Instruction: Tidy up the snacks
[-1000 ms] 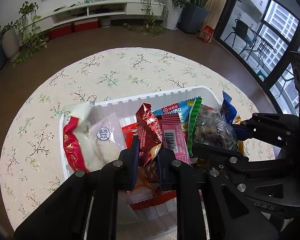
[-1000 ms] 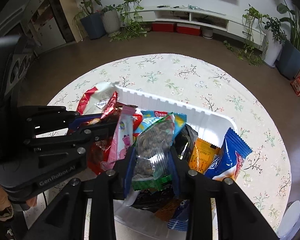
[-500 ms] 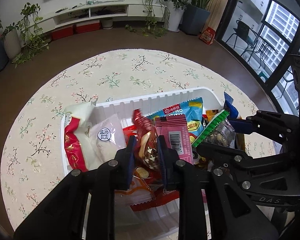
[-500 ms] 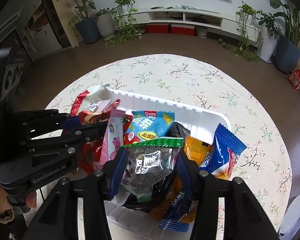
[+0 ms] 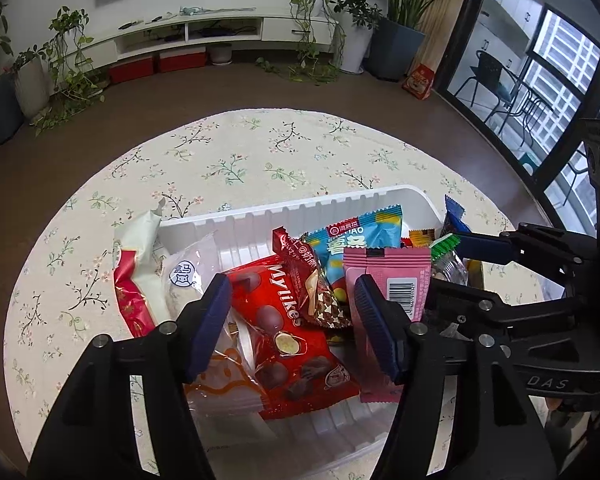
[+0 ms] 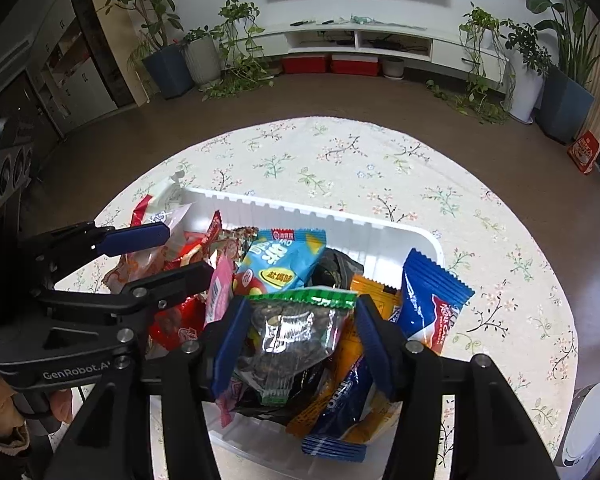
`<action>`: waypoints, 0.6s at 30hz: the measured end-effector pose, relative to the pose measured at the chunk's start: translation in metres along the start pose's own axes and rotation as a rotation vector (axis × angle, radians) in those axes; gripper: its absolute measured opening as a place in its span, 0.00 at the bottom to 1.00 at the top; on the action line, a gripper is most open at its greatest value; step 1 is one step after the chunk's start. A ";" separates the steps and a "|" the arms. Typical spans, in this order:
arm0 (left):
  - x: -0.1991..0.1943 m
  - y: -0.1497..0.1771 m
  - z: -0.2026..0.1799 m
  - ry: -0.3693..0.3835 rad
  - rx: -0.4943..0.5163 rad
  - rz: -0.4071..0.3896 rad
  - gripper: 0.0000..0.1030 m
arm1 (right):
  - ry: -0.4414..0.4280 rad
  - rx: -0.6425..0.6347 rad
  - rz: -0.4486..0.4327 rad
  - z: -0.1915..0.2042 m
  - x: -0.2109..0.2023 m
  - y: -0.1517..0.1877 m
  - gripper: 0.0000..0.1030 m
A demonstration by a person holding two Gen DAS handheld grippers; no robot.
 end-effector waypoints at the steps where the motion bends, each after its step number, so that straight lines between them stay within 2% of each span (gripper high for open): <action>1: -0.002 0.000 0.001 -0.001 -0.004 -0.004 0.63 | -0.001 0.003 -0.005 0.000 -0.002 -0.001 0.57; 3: -0.007 0.000 0.003 -0.003 -0.018 -0.013 0.66 | 0.002 0.007 -0.016 -0.001 -0.004 -0.003 0.58; 10: -0.029 0.001 0.007 -0.038 -0.038 -0.056 0.88 | 0.002 0.028 -0.059 -0.004 -0.015 -0.007 0.59; 12: -0.042 0.005 0.011 -0.041 -0.056 -0.084 0.91 | -0.002 0.037 -0.072 -0.004 -0.019 -0.008 0.62; 14: -0.051 0.008 0.014 -0.045 -0.077 -0.103 0.98 | -0.002 0.045 -0.088 -0.005 -0.023 -0.010 0.64; 18: -0.071 0.015 0.017 -0.072 -0.099 -0.144 0.99 | -0.005 0.066 -0.123 -0.008 -0.035 -0.010 0.65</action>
Point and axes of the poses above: each gripper's, at about its wrist camera, not at the fingertips, and x roughly the way its jaws point, z to its left, y to its underside, the point moved 3 cm from there along x, roughly the way its jaws point, and after that the axes turned 3 degrees about -y, right-handed, at the moved point
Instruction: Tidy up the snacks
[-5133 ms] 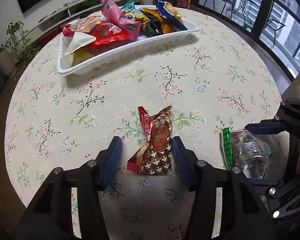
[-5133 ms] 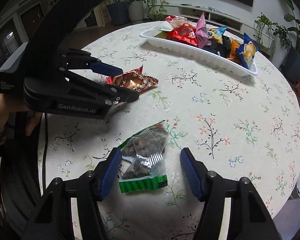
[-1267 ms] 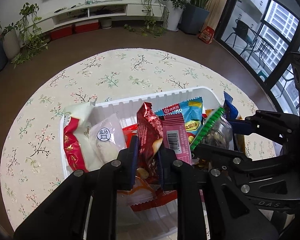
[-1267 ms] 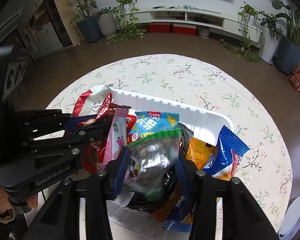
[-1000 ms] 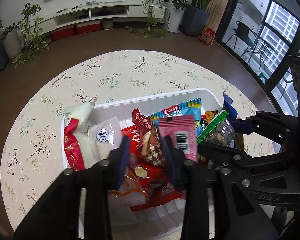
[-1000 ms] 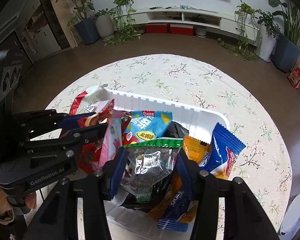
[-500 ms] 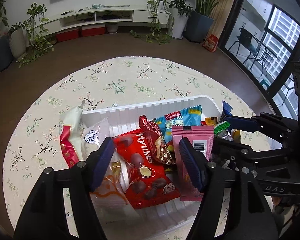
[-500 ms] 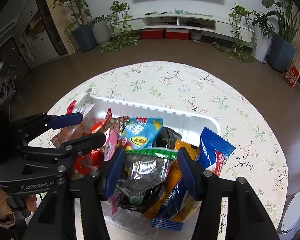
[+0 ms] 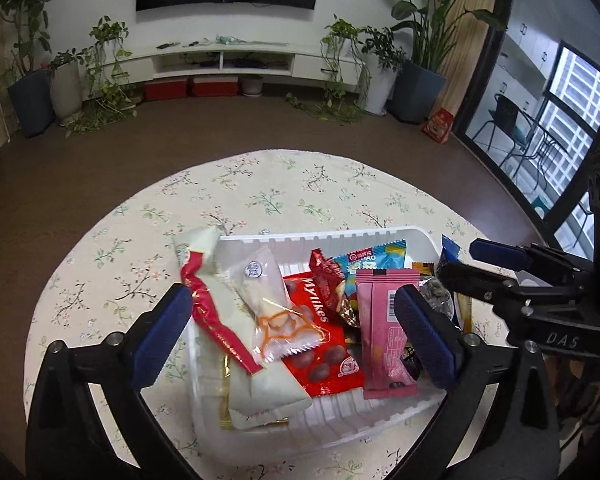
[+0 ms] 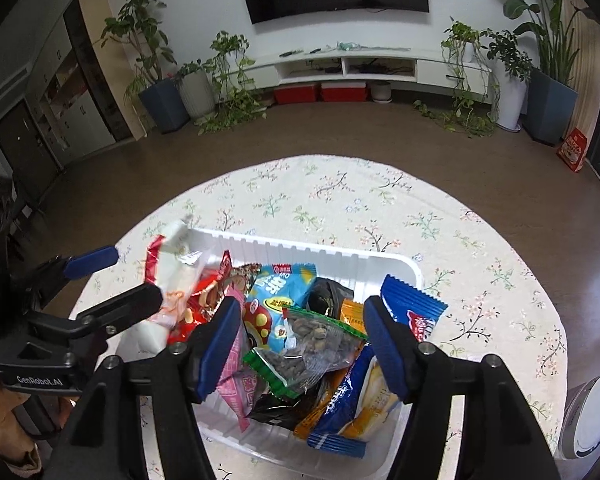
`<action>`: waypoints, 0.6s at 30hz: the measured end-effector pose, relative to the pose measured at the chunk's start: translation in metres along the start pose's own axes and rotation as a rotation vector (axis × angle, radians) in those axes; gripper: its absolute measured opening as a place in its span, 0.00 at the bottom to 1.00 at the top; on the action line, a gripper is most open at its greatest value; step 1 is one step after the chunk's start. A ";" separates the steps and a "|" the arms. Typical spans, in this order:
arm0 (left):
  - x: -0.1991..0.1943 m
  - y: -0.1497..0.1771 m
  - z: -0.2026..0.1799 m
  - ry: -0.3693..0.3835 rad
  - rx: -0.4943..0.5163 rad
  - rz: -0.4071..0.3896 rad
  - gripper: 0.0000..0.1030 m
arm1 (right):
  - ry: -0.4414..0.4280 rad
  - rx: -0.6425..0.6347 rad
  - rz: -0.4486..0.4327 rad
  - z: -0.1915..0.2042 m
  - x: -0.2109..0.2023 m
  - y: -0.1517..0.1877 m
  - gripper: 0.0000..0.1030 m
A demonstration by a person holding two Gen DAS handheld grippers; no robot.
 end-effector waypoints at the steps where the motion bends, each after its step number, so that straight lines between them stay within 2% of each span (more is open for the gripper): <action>1: -0.004 0.001 -0.001 -0.009 0.002 -0.007 0.99 | -0.001 0.006 -0.007 -0.001 -0.003 0.000 0.66; 6: -0.033 0.012 -0.004 -0.022 0.005 -0.050 0.99 | -0.002 0.037 -0.048 -0.003 -0.021 0.007 0.71; 9: -0.056 0.024 -0.010 -0.002 0.006 -0.083 0.99 | -0.002 0.052 -0.083 -0.002 -0.035 0.014 0.78; 11: -0.074 0.032 -0.019 -0.065 0.046 -0.103 0.99 | -0.003 0.069 -0.115 -0.001 -0.047 0.021 0.82; 15: -0.113 0.051 -0.033 -0.203 0.086 -0.200 0.99 | -0.013 0.090 -0.150 0.005 -0.065 0.041 0.88; 18: -0.141 0.065 -0.039 -0.215 0.078 -0.244 0.99 | -0.029 0.105 -0.163 0.008 -0.075 0.055 0.91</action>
Point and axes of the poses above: each gripper's, at about its wrist camera, not at the fingertips, and x roughly the way its jaws point, z to its left, y to its underside, the point moved 3 cm from there along x, roughly the way its jaws point, and after that the axes turned 3 degrees about -y, right-handed, at the moved point
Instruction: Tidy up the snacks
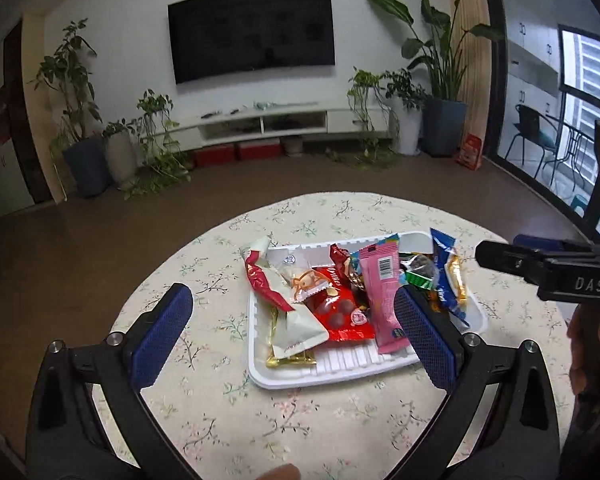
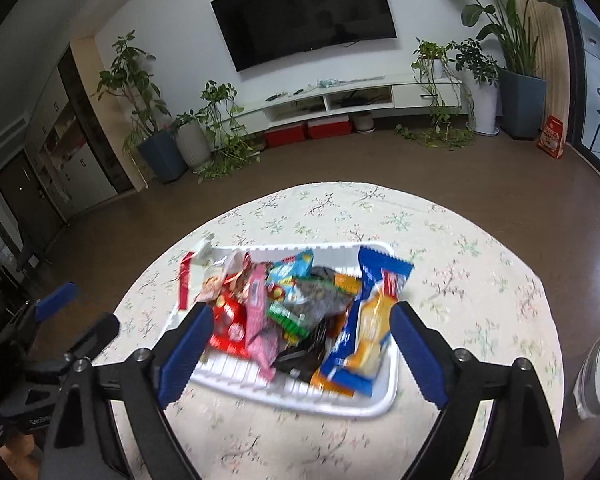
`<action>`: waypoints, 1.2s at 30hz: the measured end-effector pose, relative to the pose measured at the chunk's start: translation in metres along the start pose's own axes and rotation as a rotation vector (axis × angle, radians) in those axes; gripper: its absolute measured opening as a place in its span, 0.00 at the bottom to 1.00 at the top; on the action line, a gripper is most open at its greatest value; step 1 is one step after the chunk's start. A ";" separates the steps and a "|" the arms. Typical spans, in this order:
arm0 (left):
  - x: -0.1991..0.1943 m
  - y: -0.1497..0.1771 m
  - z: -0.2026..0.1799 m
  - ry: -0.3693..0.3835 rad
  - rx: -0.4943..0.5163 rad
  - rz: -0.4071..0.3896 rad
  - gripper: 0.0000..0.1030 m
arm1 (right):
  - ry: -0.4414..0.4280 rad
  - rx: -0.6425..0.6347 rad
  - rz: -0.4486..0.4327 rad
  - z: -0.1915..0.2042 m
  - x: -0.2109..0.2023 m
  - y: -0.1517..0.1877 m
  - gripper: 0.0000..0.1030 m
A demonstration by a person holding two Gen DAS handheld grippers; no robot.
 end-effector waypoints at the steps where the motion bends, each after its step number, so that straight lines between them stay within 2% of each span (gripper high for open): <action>1: -0.008 0.002 0.002 0.007 -0.008 0.002 0.99 | -0.006 0.010 -0.003 0.000 -0.005 0.005 0.91; 4: -0.035 0.010 0.008 0.011 -0.066 -0.009 0.99 | -0.013 0.032 -0.030 0.000 -0.021 0.016 0.92; 8: -0.076 0.023 0.010 0.012 -0.060 -0.072 0.99 | -0.022 0.050 -0.060 0.000 -0.044 0.028 0.92; 11: -0.096 0.031 0.010 0.055 -0.067 -0.065 0.99 | -0.017 0.045 -0.092 0.008 -0.064 0.035 0.94; 13: -0.105 0.036 0.009 0.024 -0.063 -0.054 0.99 | 0.010 0.025 -0.109 0.017 -0.076 0.039 0.94; 16: -0.110 0.044 0.004 -0.008 -0.065 0.006 0.99 | 0.070 -0.012 -0.127 0.031 -0.093 0.045 0.94; 19: -0.119 0.052 0.002 0.002 -0.093 0.041 0.99 | 0.152 -0.062 -0.153 0.045 -0.109 0.054 0.95; 22: -0.129 0.056 -0.001 0.005 -0.104 0.058 0.99 | 0.191 -0.079 -0.165 0.052 -0.124 0.068 0.98; 27: -0.135 0.054 -0.004 0.000 -0.106 0.076 0.99 | 0.287 -0.111 -0.141 0.057 -0.137 0.094 0.98; 31: -0.135 0.054 -0.011 -0.005 -0.099 0.093 0.99 | 0.334 -0.151 -0.139 0.061 -0.139 0.104 0.98; 36: -0.132 0.056 -0.016 -0.016 -0.090 0.114 0.99 | 0.338 -0.145 -0.124 0.062 -0.136 0.108 0.98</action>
Point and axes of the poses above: each gripper's, at about its wrist camera, not at the fingertips, and x roughly the way its jaws point, z to its left, y to its underside, the point moved 3 cm from there along x, roughly the way its jaws point, and after that the axes turned 3 degrees about -y, right-handed, at the moved point
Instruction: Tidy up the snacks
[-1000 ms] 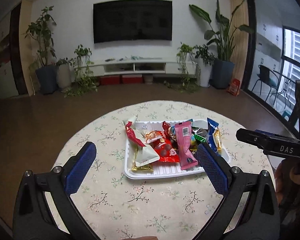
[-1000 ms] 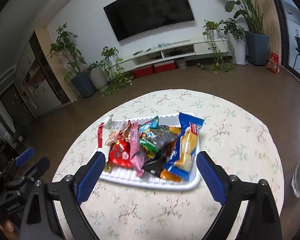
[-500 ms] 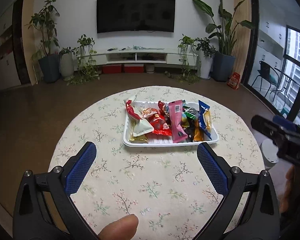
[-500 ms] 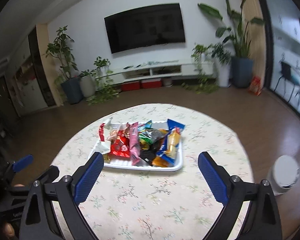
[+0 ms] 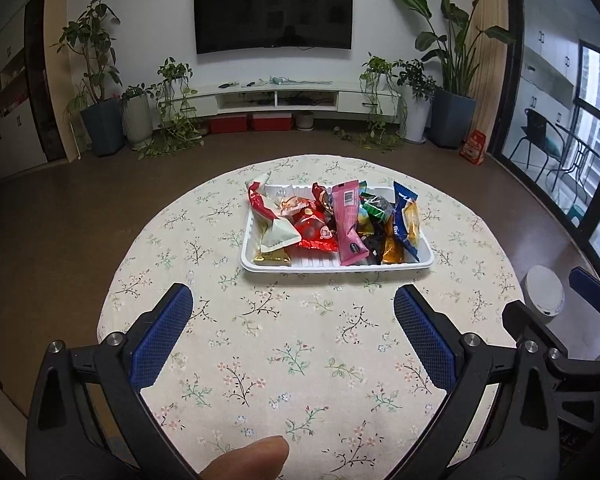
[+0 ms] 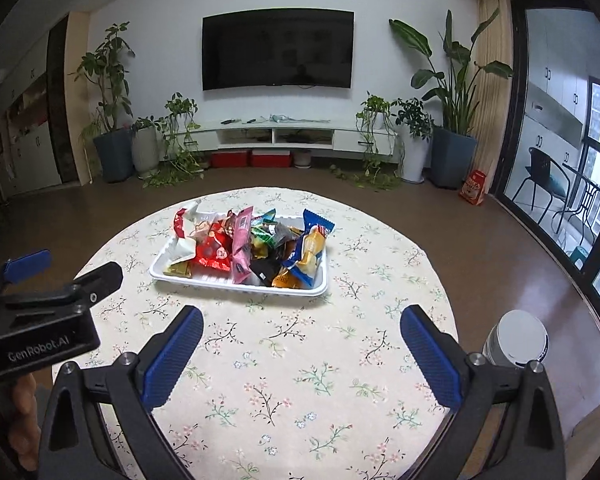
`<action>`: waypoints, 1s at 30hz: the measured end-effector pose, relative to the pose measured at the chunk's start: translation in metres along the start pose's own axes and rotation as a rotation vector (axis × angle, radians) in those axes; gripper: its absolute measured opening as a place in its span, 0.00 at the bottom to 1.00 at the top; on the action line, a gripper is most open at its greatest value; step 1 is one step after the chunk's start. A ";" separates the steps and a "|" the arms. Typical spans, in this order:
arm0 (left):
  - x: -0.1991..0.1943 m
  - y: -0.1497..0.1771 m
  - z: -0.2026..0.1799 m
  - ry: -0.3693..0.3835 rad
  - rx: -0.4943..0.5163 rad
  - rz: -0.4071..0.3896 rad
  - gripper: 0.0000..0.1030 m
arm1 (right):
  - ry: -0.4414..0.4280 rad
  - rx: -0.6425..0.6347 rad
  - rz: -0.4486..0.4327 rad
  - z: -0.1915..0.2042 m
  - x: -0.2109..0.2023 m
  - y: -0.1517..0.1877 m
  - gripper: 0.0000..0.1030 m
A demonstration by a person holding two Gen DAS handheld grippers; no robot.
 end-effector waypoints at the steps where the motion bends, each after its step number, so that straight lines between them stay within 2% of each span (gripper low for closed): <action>1: 0.001 0.000 0.000 0.003 -0.001 0.003 0.99 | -0.001 0.002 0.001 0.001 0.000 0.000 0.98; 30: 0.016 0.003 0.004 -0.006 -0.011 0.031 0.99 | -0.005 0.002 0.061 0.006 0.009 0.013 0.98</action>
Point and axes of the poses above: each gripper's, at about its wrist camera, not at the fingertips, and x roughly the way its jaws point, z to its left, y to its underside, the point moved 3 cm from there along x, roughly the way its jaws point, and after that the axes turned 3 degrees about -y, right-handed, at the moved point
